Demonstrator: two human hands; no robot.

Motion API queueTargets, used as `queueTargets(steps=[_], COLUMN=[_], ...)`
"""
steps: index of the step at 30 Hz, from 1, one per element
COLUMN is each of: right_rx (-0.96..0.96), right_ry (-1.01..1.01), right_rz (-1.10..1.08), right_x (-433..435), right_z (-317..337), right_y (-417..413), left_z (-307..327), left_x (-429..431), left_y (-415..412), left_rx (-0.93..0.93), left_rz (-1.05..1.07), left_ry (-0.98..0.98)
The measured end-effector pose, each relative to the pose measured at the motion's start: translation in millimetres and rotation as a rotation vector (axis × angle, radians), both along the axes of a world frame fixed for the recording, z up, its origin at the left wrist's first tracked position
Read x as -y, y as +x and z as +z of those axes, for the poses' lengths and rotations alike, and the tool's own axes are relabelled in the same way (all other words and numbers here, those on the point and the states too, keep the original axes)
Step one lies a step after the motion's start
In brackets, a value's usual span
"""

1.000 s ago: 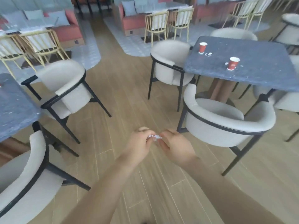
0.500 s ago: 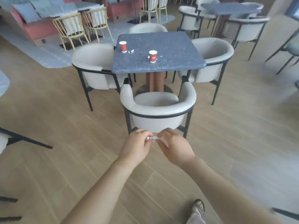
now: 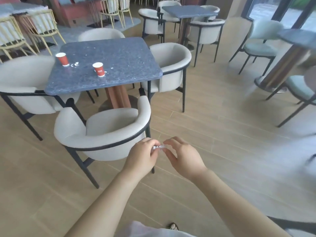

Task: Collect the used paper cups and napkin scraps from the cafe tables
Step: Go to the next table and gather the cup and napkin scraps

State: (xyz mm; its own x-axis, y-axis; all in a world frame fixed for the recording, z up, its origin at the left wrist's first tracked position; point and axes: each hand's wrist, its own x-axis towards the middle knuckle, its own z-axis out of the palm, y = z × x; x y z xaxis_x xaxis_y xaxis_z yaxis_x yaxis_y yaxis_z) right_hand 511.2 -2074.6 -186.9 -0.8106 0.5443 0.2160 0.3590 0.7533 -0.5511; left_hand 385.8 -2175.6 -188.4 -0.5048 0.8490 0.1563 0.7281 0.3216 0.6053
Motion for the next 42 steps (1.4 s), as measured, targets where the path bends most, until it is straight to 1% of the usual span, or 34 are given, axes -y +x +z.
queueTargets(steps=[5,10,13,17,21,28,34,38,42], right_rx=[0.007,0.035,0.067,0.101,0.125,0.187,0.182,0.205,0.191], right_ry=[-0.011,-0.025,-0.021,0.001,0.018,0.035,-0.002,-0.03,-0.041], right_rz=[-0.056,-0.122,-0.143,-0.17,-0.153,0.004,0.154,0.281,0.426], right_x=[-52.8,-103.8,-138.3,-201.6,-274.1,-364.7,-407.7,-440.5,-478.8], right_z=[-2.4,-13.7,-21.1,-28.3,-25.5,-12.6,-18.9,-30.1,-32.0], right_y=[28.9,24.6,10.1,-26.2,-74.9,-193.9,-276.8,-332.8,-398.6], left_z=[-3.3,-10.1,-17.1,-26.9,-27.2,-16.5,-23.5,-35.4,-33.9], left_x=[-56.7,-109.1,-147.5,-221.4,-285.3,-349.0,-384.7,-400.5,-423.0], left_y=[17.5,-0.8,-20.8,-49.8,-106.3,-221.8,-281.5,-320.0,-365.3], left_rx=[0.062,0.05,0.07,0.073,0.103,0.067,0.106,0.095,0.113], left_rz=[-0.09,-0.133,-0.121,-0.139,-0.119,0.0,0.081,0.207,0.34], left_ry=[-0.018,-0.064,-0.061,-0.063,-0.059,-0.107,-0.129,-0.189,-0.174])
